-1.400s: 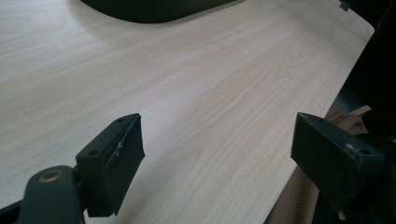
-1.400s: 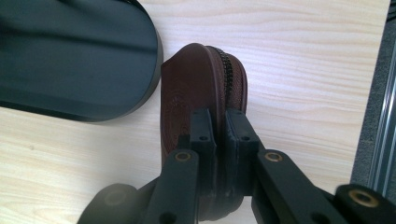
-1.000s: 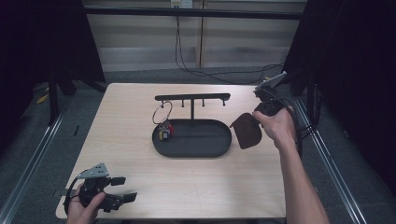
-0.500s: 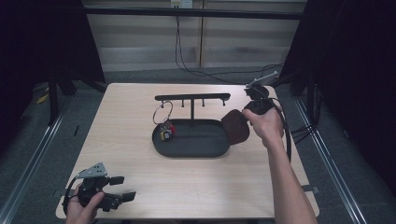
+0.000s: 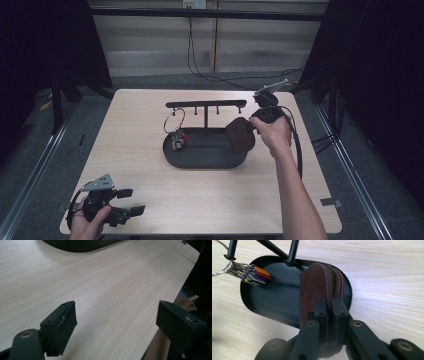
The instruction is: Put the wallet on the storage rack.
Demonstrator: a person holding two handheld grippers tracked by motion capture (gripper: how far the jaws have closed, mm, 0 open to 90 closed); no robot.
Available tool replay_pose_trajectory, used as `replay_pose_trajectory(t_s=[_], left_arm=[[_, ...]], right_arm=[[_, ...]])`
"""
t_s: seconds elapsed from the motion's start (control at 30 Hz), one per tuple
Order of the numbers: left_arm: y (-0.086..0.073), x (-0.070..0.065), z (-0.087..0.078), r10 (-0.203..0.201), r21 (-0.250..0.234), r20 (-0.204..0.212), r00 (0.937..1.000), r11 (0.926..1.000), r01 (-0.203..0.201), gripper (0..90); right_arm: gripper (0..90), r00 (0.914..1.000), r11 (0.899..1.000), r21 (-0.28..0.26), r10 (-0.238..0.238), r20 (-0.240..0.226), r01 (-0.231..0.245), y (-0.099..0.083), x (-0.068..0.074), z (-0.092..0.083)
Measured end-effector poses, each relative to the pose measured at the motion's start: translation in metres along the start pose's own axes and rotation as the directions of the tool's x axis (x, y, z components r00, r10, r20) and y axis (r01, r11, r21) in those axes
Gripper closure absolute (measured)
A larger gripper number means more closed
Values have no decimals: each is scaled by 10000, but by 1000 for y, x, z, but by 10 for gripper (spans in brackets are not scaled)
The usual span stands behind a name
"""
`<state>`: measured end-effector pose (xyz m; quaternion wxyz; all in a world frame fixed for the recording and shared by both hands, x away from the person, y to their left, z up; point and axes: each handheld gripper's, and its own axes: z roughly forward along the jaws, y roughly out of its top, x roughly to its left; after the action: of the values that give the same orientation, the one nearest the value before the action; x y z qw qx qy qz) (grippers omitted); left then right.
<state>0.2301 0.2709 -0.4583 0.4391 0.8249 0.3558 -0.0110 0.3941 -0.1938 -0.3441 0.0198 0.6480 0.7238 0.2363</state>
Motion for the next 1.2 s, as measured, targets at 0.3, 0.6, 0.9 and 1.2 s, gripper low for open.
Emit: replay_pose_trajectory(t_s=[0.3,0.6,0.9,1.2], left_arm=[[0,0,1,-69,-20,-34,10000,10000,69,166],[0,1,1,-76,28,-113,9999,10000,76,166],[1,0,2,-64,69,-59,10000,10000,65,166],[0,-1,0,-2,-7,-53,10000,10000,2,166]], right_arm=[[839,9985,9997,-136,175,-526,-182,0,1,16],[840,9916,9976,-219,634,-1130,-663,-5,-9,39],[840,9844,9940,-159,1051,-1412,-1084,-11,-18,62],[833,9809,9911,-230,1261,-1483,-1309,-18,-26,83]])
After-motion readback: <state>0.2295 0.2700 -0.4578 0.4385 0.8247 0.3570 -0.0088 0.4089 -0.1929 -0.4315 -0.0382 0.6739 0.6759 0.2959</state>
